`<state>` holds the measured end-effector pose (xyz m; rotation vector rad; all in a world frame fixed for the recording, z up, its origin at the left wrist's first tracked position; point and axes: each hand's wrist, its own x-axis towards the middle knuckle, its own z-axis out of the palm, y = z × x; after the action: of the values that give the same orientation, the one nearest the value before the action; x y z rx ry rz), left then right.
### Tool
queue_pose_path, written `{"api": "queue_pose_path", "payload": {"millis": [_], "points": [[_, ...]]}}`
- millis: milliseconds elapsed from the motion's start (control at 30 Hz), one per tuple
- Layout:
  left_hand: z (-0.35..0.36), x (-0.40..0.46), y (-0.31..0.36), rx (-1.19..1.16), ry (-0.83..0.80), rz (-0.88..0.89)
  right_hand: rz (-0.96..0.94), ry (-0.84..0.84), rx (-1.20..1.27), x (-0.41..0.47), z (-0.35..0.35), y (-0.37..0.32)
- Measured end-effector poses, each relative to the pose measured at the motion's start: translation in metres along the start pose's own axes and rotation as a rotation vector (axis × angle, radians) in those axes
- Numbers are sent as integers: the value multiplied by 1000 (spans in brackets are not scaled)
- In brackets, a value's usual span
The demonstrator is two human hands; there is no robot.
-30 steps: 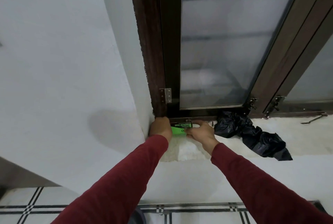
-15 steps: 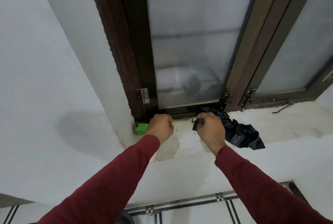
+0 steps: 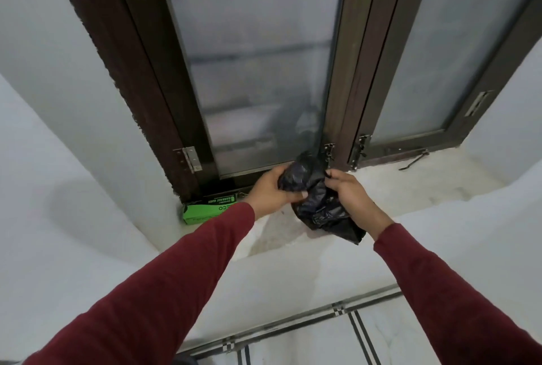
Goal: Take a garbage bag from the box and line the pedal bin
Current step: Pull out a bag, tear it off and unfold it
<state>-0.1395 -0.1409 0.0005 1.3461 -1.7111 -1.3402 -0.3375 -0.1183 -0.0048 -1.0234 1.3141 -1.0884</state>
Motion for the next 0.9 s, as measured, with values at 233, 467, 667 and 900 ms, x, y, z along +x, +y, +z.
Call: {"api": "queue_pose_path", "payload": {"millis": [233,467,667,900], "points": [[9,-3,54,-467,45,-145,82,-284,11,-57,-11,10],[-1,-59,51,-368,-221,-228,21,-28,37,-92,1,-10],[-3,-114,36,-301,-110,-150,24,-14,71,-156,31,-17],[-22,-192,24,-337,-317,-238,57,161,246,-228,86,20]]}}
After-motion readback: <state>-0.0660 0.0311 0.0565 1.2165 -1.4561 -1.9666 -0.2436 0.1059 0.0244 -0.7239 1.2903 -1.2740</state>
